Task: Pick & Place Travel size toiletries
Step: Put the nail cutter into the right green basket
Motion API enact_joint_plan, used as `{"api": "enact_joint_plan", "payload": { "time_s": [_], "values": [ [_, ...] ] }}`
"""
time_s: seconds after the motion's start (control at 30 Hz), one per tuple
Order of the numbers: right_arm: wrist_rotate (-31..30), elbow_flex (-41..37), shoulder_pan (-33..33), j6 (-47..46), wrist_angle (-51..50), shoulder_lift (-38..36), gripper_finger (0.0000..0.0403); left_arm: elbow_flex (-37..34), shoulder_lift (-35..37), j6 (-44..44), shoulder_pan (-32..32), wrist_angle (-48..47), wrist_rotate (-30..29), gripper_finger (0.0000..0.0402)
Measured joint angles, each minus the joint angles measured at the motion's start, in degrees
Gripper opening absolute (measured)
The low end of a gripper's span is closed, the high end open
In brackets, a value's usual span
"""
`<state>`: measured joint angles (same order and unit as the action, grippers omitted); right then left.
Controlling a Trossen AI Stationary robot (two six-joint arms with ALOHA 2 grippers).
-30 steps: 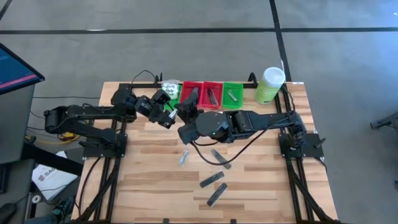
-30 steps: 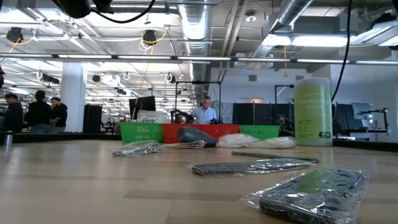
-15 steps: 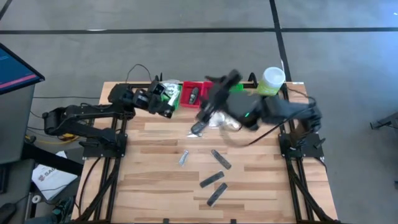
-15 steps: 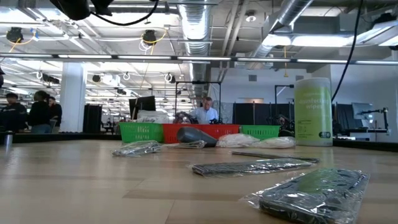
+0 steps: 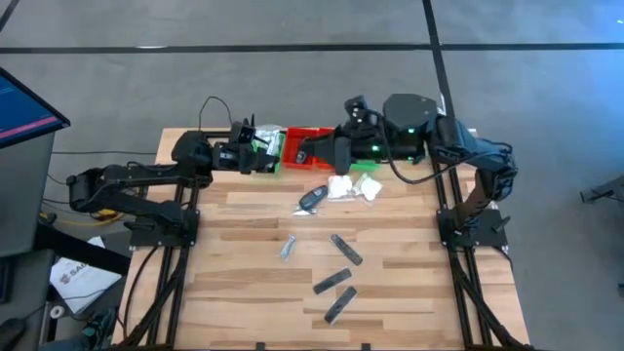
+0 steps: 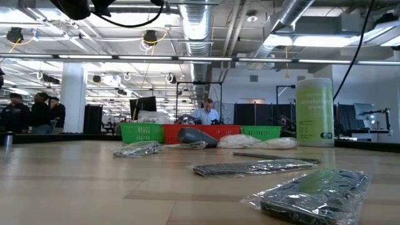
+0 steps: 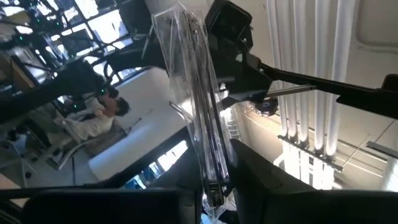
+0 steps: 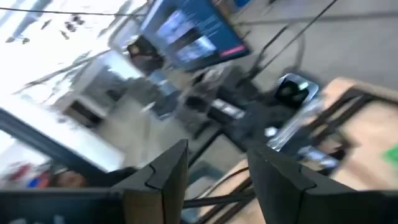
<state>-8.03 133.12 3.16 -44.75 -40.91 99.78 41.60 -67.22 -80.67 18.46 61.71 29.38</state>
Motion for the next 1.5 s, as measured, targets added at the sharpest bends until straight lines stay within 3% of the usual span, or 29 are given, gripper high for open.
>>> {"api": "enact_joint_plan", "payload": {
  "time_s": [0.27,0.5,0.63,0.8,0.93,1.5],
  "values": [
    [2.0,-8.1,-0.8,-5.6,4.5,2.2,0.0156,-1.0,0.1,2.9,-3.2,-0.1,-2.1,0.0047],
    [-1.3,-26.1,0.1,-11.3,24.8,-6.1,0.0141,-4.9,1.2,3.9,-7.2,-0.2,-5.9,0.0047],
    [-8.6,-39.0,-0.3,-21.3,25.2,-11.9,0.0135,-6.9,2.3,4.4,-8.1,-0.4,-7.8,0.0047],
    [-6.2,-49.4,-1.7,-29.0,36.5,-12.5,0.0141,-7.8,2.4,6.5,-8.5,-4.0,-8.7,0.0047],
    [-5.9,-50.6,-1.6,-28.8,42.2,-10.9,0.0153,-7.8,2.4,8.5,-8.5,-8.5,-9.7,0.0047],
    [-5.5,-50.7,-1.9,-25.3,44.8,-7.7,0.021,-7.8,2.4,9.9,-8.3,-13.0,-9.5,0.0047]
  ]
}}
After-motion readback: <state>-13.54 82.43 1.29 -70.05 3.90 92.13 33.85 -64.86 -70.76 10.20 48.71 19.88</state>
